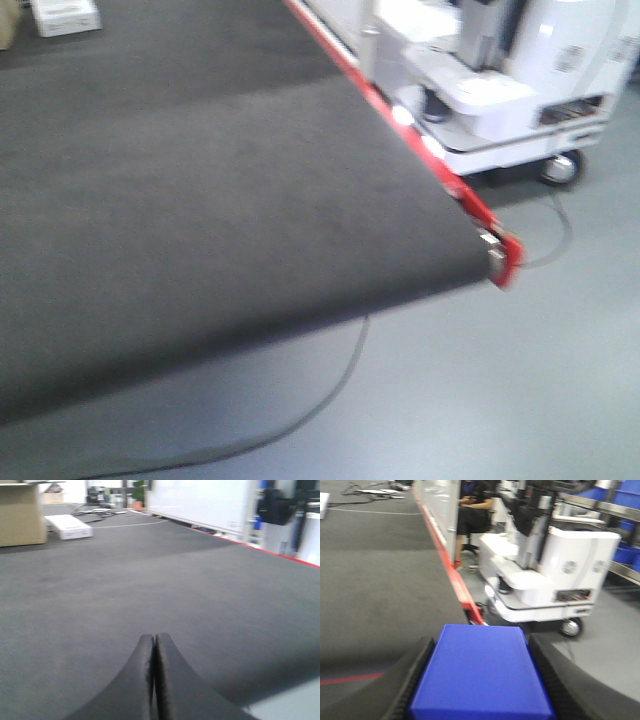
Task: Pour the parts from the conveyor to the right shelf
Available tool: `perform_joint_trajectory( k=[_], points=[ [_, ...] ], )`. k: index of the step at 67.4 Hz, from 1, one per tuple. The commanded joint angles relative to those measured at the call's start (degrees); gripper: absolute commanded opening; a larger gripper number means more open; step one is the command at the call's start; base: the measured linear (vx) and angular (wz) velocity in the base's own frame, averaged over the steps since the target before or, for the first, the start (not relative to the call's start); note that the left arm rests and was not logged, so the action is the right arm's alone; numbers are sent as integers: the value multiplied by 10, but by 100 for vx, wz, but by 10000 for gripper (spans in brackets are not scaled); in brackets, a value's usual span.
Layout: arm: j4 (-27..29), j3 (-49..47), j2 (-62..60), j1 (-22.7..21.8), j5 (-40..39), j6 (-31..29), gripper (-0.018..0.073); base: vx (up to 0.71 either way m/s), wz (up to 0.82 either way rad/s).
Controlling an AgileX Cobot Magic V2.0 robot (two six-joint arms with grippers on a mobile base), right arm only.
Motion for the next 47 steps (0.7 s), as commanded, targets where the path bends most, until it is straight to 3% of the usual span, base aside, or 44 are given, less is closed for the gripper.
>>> perform_joint_trajectory(
  k=[1, 47],
  points=[
    [3, -16, 8, 2, -46, 0, -6, -43, -51],
    [1, -16, 8, 2, -46, 0, -6, -43, -56]
  ],
)
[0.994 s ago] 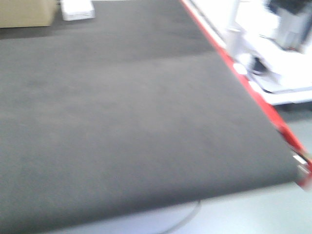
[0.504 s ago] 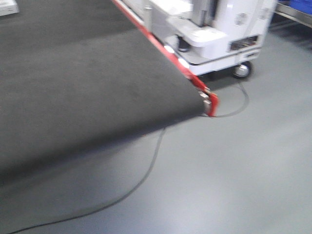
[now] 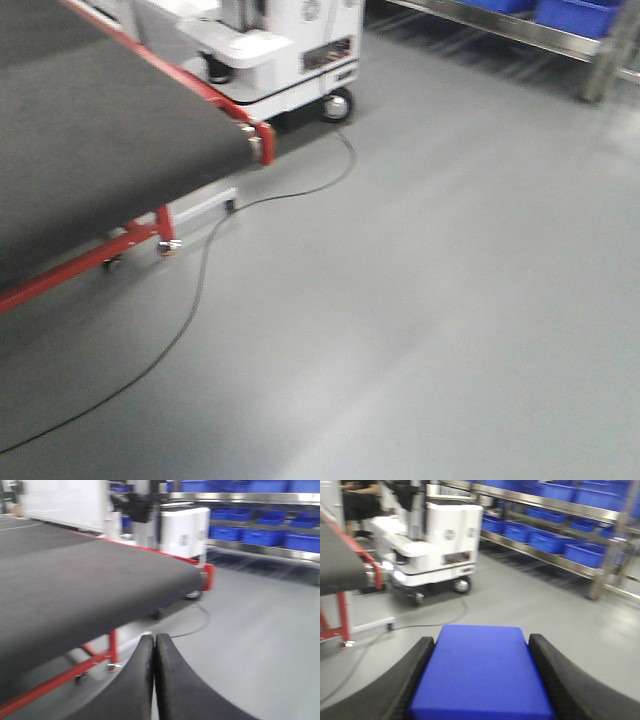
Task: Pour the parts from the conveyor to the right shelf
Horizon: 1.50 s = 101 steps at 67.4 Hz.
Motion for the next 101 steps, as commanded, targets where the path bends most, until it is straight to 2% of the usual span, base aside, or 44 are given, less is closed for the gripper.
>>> perform_joint_trajectory(
  k=[1, 60, 80, 101],
  points=[
    [1, -16, 8, 2, -46, 0, -6, -40, -68],
    [1, -16, 8, 2, -46, 0, -6, -29, -87],
    [1, -16, 8, 2, -46, 0, -6, -12, -44],
    [1, -16, 8, 2, -46, 0, -6, 0, -6]
  ],
)
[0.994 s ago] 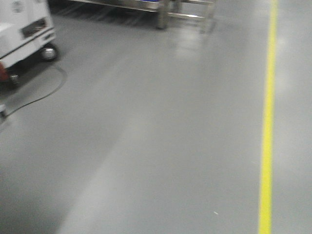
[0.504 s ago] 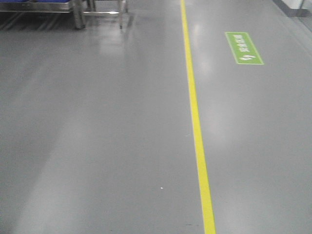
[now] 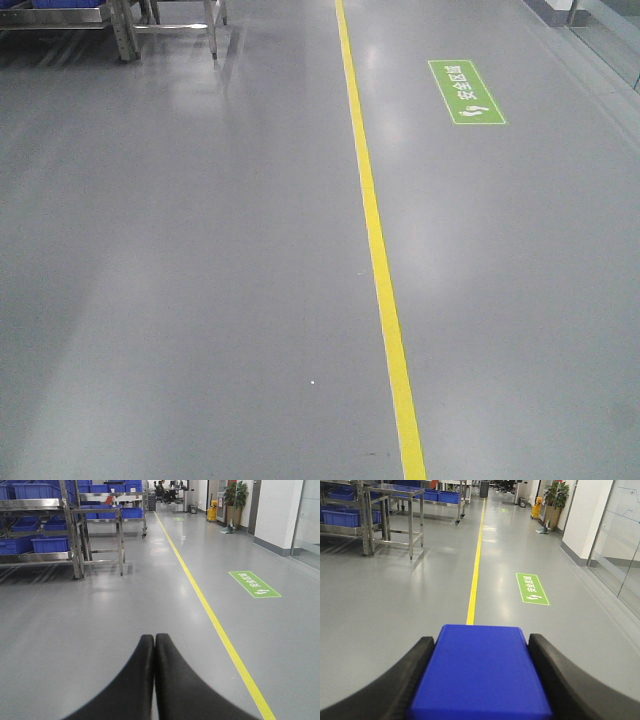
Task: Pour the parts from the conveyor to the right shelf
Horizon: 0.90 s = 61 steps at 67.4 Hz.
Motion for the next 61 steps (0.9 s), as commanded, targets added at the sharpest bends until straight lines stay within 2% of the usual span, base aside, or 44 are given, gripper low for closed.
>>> perform_joint_trajectory(
  k=[1, 27, 61],
  points=[
    [3, -16, 8, 2, -45, 0, -6, 3, 3],
    [3, -16, 8, 2, -45, 0, -6, 6, 2],
    [3, -16, 8, 2, -45, 0, -6, 15, -15]
  ],
)
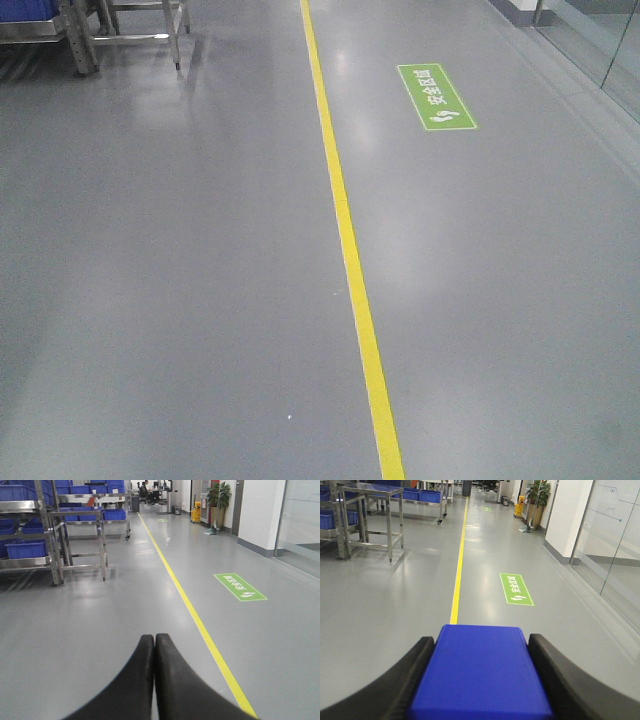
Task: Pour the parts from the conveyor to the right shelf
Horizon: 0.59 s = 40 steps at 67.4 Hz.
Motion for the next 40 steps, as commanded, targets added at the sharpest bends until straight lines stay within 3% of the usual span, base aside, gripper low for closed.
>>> perform_joint_trajectory(
  k=[1, 40],
  points=[
    [2, -16, 8, 2, -45, 0, -6, 25, -13],
    [2, -16, 8, 2, -45, 0, -6, 37, -4]
  ],
)
